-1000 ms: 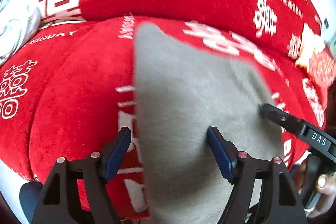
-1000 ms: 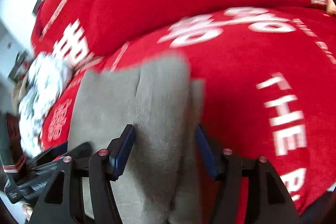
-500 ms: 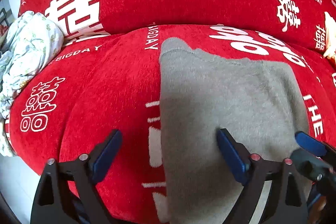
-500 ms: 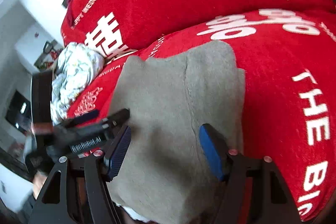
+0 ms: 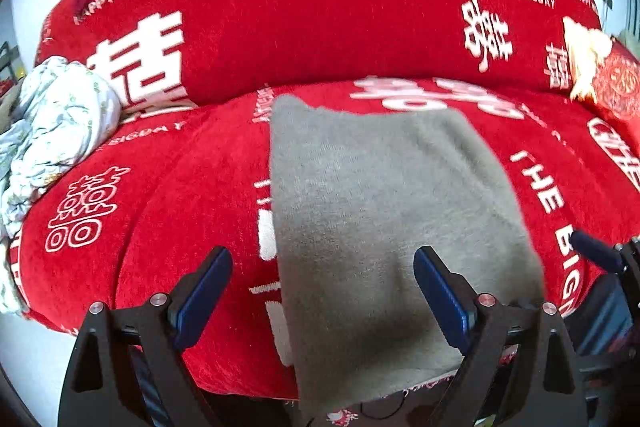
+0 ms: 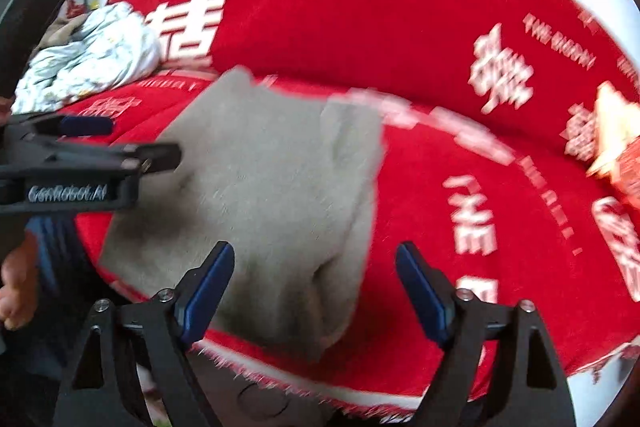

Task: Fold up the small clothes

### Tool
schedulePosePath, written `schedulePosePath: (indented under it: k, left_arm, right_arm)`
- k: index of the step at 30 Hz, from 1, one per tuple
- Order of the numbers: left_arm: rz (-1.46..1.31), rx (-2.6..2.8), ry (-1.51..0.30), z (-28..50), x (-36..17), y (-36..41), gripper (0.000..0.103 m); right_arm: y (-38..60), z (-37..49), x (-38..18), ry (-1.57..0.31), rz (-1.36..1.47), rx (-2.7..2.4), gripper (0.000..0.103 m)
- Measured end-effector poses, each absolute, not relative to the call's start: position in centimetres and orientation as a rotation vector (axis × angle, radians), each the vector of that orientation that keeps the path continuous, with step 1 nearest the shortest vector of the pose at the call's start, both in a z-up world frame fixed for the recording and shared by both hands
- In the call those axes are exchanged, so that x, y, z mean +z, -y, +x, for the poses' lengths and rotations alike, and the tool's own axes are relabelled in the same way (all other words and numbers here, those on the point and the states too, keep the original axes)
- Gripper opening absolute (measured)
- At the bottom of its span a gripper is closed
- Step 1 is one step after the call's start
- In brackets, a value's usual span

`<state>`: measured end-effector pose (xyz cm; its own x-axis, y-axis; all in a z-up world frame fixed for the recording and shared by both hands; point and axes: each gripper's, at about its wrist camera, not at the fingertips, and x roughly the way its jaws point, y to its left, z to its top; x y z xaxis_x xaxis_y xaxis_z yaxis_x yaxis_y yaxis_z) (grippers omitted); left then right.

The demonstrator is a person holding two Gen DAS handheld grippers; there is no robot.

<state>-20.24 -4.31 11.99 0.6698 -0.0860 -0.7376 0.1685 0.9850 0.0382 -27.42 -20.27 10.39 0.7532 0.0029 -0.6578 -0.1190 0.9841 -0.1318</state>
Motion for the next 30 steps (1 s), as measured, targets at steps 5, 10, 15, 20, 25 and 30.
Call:
schedulePosePath:
  k: [5, 10, 15, 20, 25, 30]
  left_arm:
    - [0.085, -0.084, -0.754, -22.5, 13.6, 3.7, 0.093]
    - [0.081, -0.095, -0.733, -23.6, 14.4, 3.5, 0.093]
    - [0.076, -0.107, -0.701, -24.4, 15.1, 3.6, 0.093]
    - [0.087, -0.107, -0.694, -24.7, 15.3, 3.9, 0.093]
    - [0.084, -0.106, -0.703, -24.7, 15.2, 4.0, 0.093]
    - [0.087, -0.101, -0.711, -24.6, 15.0, 4.0, 0.093]
  right_arm:
    - [19.0, -28.1, 12.5, -0.657, -0.189, 0.056, 0.088]
    - [18.1, -28.4, 13.1, -0.644, -0.190, 0.063, 0.088]
    - [17.9, -28.7, 13.5, -0.632, -0.182, 0.065, 0.088]
    - [18.0, -28.7, 13.8, -0.627, -0.176, 0.058, 0.088]
    - [18.1, -28.7, 13.8, -0.626, -0.174, 0.057, 0.088]
    - [18.1, -28.7, 13.9, -0.624, -0.171, 0.058, 0.088]
